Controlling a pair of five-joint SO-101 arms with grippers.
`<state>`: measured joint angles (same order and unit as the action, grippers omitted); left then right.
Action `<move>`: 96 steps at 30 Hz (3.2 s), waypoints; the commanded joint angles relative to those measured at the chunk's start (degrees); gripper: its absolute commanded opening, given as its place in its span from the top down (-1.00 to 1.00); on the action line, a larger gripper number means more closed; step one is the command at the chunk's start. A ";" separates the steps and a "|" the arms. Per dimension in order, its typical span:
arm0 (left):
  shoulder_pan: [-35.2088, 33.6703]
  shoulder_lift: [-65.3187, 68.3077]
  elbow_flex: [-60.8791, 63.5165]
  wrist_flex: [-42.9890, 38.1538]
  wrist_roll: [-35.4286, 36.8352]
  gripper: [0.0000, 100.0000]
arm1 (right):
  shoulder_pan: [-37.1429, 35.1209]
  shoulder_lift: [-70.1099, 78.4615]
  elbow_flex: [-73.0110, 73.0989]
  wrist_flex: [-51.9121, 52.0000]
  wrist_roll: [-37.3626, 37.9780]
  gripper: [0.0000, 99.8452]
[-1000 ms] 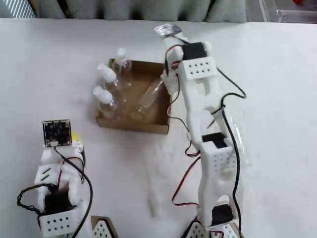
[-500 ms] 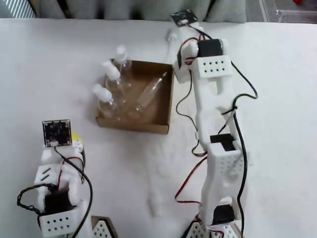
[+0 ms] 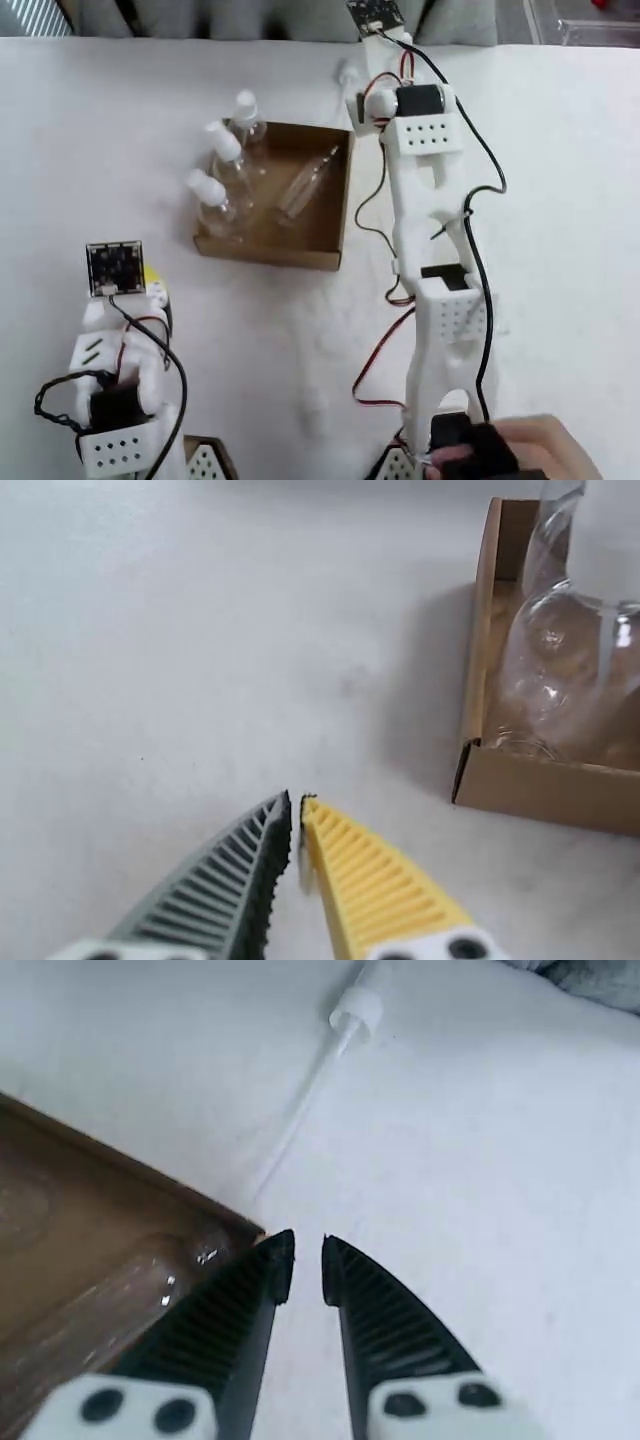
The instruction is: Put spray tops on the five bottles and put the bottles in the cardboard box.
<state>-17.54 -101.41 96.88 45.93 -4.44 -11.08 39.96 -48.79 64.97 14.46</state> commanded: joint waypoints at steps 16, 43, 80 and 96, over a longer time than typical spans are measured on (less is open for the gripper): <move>0.75 -0.31 0.09 -1.76 -0.53 0.94 | -1.10 14.11 -3.25 -24.57 0.00 0.96; 0.84 -0.31 0.09 -1.76 -0.53 0.94 | 6.20 27.47 -31.30 1.01 -18.55 0.97; 0.84 -0.31 0.09 -1.41 -0.53 0.94 | -1.89 -23.96 46.42 18.07 -17.85 0.97; 0.75 -0.31 0.09 -1.41 -0.53 0.94 | -4.26 -36.88 71.03 -4.18 -17.76 0.97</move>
<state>-17.45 -101.41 97.23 45.93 -4.44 -13.63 6.11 22.51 62.42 -2.77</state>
